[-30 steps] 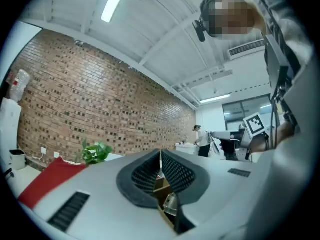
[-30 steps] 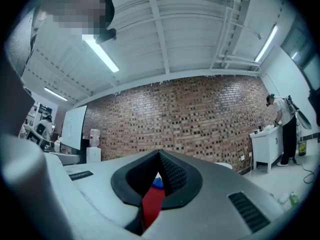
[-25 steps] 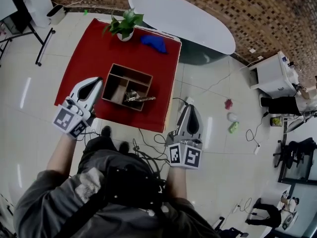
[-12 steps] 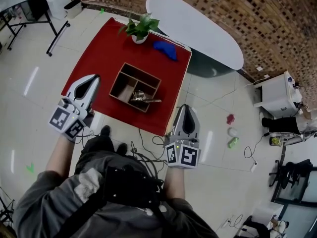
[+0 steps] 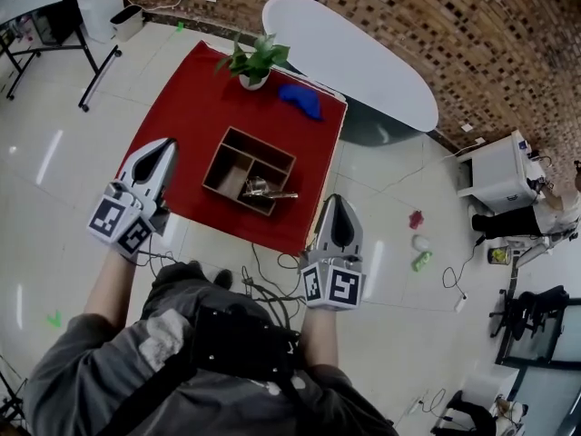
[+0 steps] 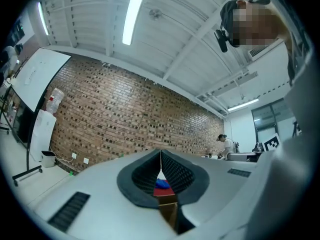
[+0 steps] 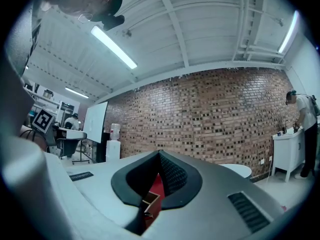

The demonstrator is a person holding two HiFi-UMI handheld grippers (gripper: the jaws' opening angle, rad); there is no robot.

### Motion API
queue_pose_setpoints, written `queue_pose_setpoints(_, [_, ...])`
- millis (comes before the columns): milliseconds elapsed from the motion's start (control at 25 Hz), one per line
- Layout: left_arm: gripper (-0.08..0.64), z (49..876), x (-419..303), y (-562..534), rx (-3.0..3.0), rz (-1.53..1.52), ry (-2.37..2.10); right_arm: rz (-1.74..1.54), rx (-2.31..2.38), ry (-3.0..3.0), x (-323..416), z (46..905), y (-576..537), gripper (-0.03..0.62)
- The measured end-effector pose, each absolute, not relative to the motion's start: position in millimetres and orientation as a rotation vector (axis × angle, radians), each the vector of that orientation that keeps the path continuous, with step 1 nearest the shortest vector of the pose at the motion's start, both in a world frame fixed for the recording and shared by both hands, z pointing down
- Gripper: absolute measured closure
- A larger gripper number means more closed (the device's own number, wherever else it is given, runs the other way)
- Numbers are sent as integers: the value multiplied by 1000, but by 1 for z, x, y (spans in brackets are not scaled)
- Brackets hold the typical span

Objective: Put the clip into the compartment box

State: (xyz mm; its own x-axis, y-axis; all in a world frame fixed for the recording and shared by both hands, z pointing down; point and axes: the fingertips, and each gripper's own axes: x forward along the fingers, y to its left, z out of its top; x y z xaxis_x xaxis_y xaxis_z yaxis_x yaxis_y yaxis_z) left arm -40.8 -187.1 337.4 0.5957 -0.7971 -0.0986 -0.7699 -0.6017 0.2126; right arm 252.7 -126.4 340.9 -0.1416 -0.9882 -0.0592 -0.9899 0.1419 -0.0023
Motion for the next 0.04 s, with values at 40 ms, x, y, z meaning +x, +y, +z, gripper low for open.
queue_pose_setpoints(40, [517, 336, -44, -190, 2669, -272, -1321, 59, -2027, 2337, 250, 338, -130, 581])
